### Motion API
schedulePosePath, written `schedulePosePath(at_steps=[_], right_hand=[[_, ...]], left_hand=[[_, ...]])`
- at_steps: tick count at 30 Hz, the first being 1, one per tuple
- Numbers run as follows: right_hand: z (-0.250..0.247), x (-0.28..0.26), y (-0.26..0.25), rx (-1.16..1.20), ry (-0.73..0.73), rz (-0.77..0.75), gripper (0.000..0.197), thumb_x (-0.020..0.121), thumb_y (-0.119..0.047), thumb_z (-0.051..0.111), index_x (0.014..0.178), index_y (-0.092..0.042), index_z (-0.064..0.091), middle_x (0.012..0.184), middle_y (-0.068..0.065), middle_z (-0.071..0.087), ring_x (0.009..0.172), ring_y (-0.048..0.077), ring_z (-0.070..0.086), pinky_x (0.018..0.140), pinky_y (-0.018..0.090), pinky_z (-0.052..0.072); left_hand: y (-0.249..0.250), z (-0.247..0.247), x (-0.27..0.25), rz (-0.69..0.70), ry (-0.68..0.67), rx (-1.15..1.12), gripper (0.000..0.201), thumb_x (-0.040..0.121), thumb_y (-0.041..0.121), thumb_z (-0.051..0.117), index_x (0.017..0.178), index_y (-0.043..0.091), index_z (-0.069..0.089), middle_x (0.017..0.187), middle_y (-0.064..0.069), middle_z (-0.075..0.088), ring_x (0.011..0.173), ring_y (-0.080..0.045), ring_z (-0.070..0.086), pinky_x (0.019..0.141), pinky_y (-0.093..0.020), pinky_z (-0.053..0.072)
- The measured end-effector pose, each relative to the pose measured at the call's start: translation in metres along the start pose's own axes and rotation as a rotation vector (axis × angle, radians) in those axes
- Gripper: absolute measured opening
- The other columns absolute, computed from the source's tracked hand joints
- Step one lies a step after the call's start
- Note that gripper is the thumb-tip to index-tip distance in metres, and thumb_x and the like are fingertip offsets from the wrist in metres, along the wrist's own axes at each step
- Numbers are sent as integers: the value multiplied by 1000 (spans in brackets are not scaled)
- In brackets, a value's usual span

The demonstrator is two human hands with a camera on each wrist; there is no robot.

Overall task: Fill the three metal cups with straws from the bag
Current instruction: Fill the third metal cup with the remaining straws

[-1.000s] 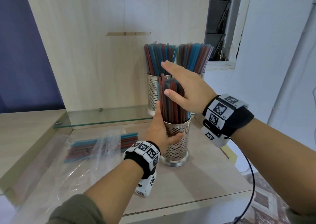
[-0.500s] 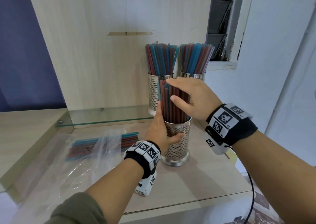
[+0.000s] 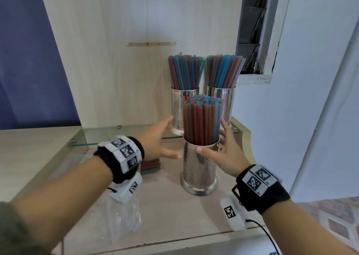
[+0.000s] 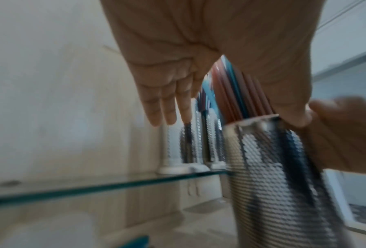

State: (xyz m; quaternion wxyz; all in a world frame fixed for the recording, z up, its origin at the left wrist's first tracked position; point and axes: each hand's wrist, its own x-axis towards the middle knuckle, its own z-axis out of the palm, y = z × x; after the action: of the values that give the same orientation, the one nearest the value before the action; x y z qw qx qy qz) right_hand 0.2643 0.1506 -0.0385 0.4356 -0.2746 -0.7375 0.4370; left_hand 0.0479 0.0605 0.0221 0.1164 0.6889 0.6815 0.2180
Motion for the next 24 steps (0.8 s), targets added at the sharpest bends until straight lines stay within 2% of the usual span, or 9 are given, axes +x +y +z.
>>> schedulePosePath(at_steps=[2,5,7,9,12,14,17,19,24], right_hand=[[3,3,5,-55,-36,-8,105,59,-40,91,143,-32,28,134,-14,53,117,-6,54,95,18,46],[9,3,5,-93,-2,18,85,62,-24,91,129,-29,39,114,-20,60,105,-16,56,80,3,46],[13,2,7,-75,41,17,81,62,-18,91,125,-28,41,110,-21,61,96,-20,57,75,1,45],[16,1,10,-78,74,13,82,60,-21,92,123,-32,41,109,-20,62,95,-19,58,76,4,46],[18,-1,13,-69,101,20,82,59,-22,92,122,-34,41,109,-20,63,94,-19,58,74,1,45],[18,-1,14,-53,100,15,82,60,-20,92,122,-34,40,110,-20,62,94,-19,59,74,0,44],[18,-1,15,-57,92,15,85,58,-25,92,123,-37,40,114,-20,62,101,-14,59,80,5,46],[18,0,17,-57,91,17,83,57,-26,93,120,-41,40,114,-20,63,102,-12,60,81,8,46],[18,0,19,-54,99,11,81,55,-29,93,118,-43,42,113,-21,63,103,-12,59,86,12,46]], left_hand=[[-13,-23,-3,-56,-22,156,97,76,55,71,151,21,21,147,1,43,135,-15,40,111,-29,30],[-35,-38,-4,-115,-36,269,73,83,55,63,143,21,38,134,4,56,123,-15,52,104,-29,39],[-50,-33,-6,-131,-83,340,65,87,52,62,140,20,43,134,5,56,122,-15,53,103,-27,39],[-64,-18,-7,-123,-128,441,55,89,49,60,135,22,49,137,4,52,124,-15,50,100,-25,36],[-79,9,-2,-80,-148,468,34,88,48,62,115,28,64,140,5,45,124,-15,46,102,-26,33],[-85,23,6,-81,-140,486,39,83,50,66,114,28,63,138,4,46,123,-16,45,103,-28,35],[-93,37,17,-212,-126,593,79,69,53,75,134,23,44,137,-1,46,124,-22,43,103,-34,38],[-103,44,21,-311,-165,673,95,65,51,76,142,18,32,142,-4,39,129,-24,38,106,-39,36],[-118,50,25,-408,-240,692,99,65,51,70,147,19,26,143,-4,36,132,-25,31,105,-43,38]])
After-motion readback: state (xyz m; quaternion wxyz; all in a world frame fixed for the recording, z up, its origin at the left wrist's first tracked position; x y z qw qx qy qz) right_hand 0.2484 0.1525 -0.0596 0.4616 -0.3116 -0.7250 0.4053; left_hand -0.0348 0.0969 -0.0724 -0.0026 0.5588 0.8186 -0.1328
